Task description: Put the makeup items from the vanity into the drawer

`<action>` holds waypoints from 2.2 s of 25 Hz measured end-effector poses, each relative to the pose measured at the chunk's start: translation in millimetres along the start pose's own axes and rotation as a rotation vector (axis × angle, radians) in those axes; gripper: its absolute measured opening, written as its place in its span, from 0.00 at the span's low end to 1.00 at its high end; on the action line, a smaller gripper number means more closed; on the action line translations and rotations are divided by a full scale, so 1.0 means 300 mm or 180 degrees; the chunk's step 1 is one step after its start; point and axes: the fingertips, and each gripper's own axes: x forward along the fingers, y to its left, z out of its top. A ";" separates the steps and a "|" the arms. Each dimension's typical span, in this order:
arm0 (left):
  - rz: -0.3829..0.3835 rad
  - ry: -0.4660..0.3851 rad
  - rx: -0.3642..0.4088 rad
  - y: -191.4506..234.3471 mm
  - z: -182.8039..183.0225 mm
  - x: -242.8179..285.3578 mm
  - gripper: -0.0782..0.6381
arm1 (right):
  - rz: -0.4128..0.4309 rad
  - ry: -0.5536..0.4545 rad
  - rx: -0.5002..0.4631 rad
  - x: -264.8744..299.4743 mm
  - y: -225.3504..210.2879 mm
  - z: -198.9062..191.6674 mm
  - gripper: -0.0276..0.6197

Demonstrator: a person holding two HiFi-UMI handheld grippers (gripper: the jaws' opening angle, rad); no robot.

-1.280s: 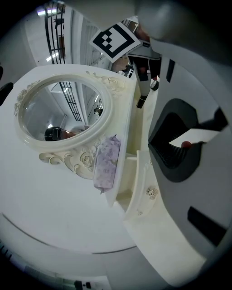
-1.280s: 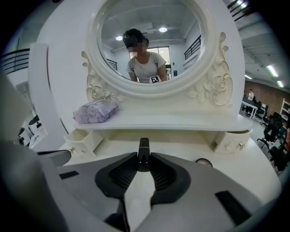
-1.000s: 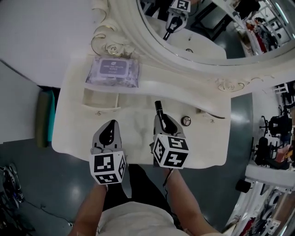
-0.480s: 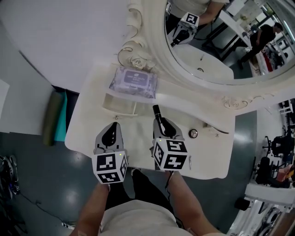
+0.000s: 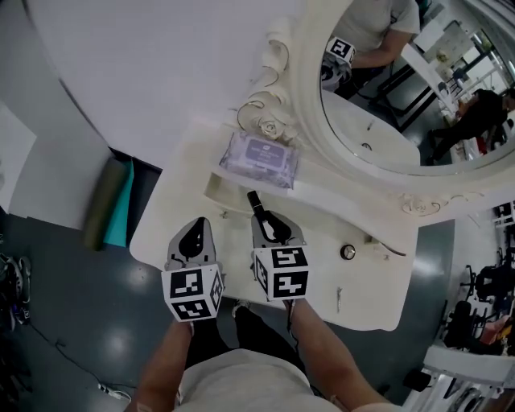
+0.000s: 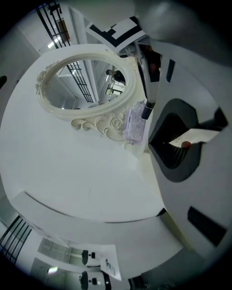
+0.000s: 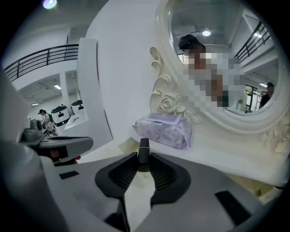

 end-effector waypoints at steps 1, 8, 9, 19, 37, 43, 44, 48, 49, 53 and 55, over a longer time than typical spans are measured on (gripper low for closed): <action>0.0033 0.0003 -0.0019 0.015 -0.001 0.001 0.12 | 0.0045 0.0022 -0.0036 0.014 0.016 0.001 0.20; 0.0234 0.0038 -0.0169 0.103 -0.018 0.013 0.12 | 0.0303 0.0201 -0.0161 0.110 0.094 -0.001 0.20; 0.0262 0.0050 -0.0192 0.114 -0.023 0.016 0.12 | 0.0333 0.0221 -0.0161 0.123 0.101 -0.001 0.20; 0.0508 0.0146 -0.0376 0.210 -0.073 0.040 0.12 | 0.0517 0.0436 -0.0229 0.236 0.139 -0.011 0.20; 0.0529 0.0205 -0.0400 0.224 -0.083 0.074 0.12 | 0.0515 0.0572 -0.0010 0.284 0.108 -0.032 0.20; 0.0507 0.0228 -0.0386 0.225 -0.090 0.070 0.12 | 0.0506 0.0511 0.0077 0.276 0.104 -0.026 0.23; 0.0505 0.0228 -0.0383 0.225 -0.090 0.069 0.12 | 0.0501 0.0493 0.0090 0.273 0.102 -0.023 0.24; 0.0482 0.0219 -0.0365 0.220 -0.086 0.062 0.12 | 0.0461 0.0439 0.0123 0.257 0.092 -0.014 0.26; 0.0473 0.0217 -0.0360 0.217 -0.085 0.060 0.12 | 0.0447 0.0426 0.0132 0.252 0.088 -0.013 0.27; 0.0440 0.0213 -0.0336 0.204 -0.085 0.051 0.12 | 0.0389 0.0371 0.0166 0.232 0.074 -0.010 0.27; 0.0422 0.0207 -0.0323 0.196 -0.084 0.042 0.12 | 0.0370 0.0347 0.0172 0.217 0.071 -0.009 0.27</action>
